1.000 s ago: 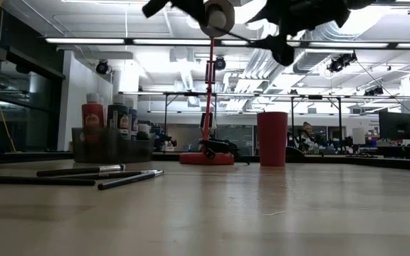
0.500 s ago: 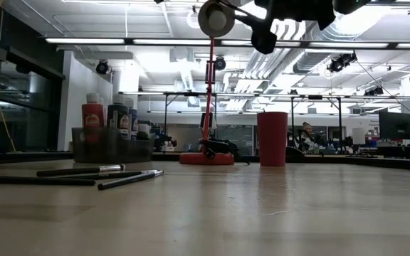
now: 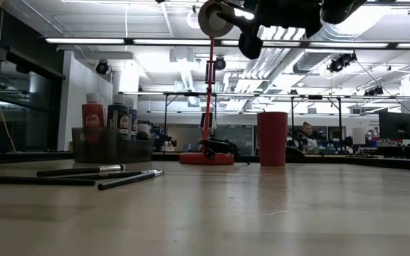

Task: Pick & Place Paint Supplies
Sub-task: Put the paint brush into the cup

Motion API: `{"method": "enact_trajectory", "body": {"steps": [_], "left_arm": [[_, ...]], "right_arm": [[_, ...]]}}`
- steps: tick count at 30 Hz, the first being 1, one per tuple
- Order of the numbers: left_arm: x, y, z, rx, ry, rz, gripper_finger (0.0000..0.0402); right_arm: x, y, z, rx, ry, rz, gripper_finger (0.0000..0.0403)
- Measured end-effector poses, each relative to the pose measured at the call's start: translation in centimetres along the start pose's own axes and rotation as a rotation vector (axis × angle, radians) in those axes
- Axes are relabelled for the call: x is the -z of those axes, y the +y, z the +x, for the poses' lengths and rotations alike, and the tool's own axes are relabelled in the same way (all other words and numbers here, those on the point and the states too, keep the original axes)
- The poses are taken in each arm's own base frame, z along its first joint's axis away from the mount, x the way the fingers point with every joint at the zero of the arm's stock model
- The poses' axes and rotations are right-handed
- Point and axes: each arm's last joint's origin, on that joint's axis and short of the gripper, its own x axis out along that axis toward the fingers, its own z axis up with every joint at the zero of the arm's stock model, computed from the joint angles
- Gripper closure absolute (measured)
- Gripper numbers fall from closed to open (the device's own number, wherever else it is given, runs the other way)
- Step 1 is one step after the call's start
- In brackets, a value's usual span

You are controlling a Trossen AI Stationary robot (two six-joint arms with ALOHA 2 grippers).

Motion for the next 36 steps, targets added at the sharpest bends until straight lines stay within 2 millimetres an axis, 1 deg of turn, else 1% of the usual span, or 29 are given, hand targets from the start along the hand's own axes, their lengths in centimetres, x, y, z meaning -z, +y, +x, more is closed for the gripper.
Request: {"method": "enact_trajectory", "body": {"steps": [6, 7, 12, 14, 16, 18, 21, 23, 25, 28, 31, 34, 36], "left_arm": [[0.0, 0.0, 0.0, 0.001, 0.001, -0.014, 0.0401], [0.0, -0.1, 0.0, 0.004, 0.002, -0.013, 0.0401], [0.0, 0.0, 0.1, 0.004, 0.004, -0.027, 0.0397], [0.0, 0.0, 0.1, 0.004, 0.006, -0.052, 0.0384], [0.1, 0.0, 0.1, 0.002, 0.02, -0.083, 0.0364], [0.2, 0.0, 0.0, 0.002, 0.053, -0.121, 0.0335], [1.1, -0.2, -0.7, 0.015, 0.077, -0.216, 0.0287], [2.0, -0.6, -1.1, 0.04, 0.074, -0.333, 0.026], [3.1, -1.2, -1.1, 0.087, 0.056, -0.501, 0.0243], [5.0, -2.3, -0.8, 0.203, 0.024, -0.739, 0.0235], [6.1, -3.0, -0.3, 0.26, 0.067, -0.878, 0.0234], [6.2, -3.0, 0.0, 0.252, 0.073, -0.947, 0.0234], [5.6, -3.3, 0.5, 0.235, 0.059, -0.975, 0.0234]], "right_arm": [[-0.2, -0.2, -0.2, 0.001, -0.003, -0.017, 0.0373], [-0.2, -0.2, -0.3, 0.0, -0.003, -0.028, 0.0385], [-0.2, -0.3, -0.2, 0.017, -0.014, -0.05, 0.039], [-0.3, -0.3, -0.2, 0.041, -0.027, -0.059, 0.039], [-0.2, -0.5, -0.3, 0.095, -0.042, -0.071, 0.039], [-0.1, -0.8, -0.6, 0.195, -0.059, -0.084, 0.039], [-0.1, -1.0, -1.2, 0.403, -0.116, -0.12, 0.0391], [-0.3, -1.0, -1.8, 0.566, -0.171, -0.165, 0.0391], [-0.6, -0.8, -2.4, 0.715, -0.237, -0.233, 0.0391], [-1.0, -0.6, -3.1, 0.933, -0.334, -0.301, 0.0391], [-0.7, -1.2, -3.6, 1.082, -0.394, -0.319, 0.0391], [0.4, -2.2, -4.2, 1.19, -0.432, -0.309, 0.0391], [1.4, -2.9, -4.5, 1.238, -0.452, -0.291, 0.0391]]}}
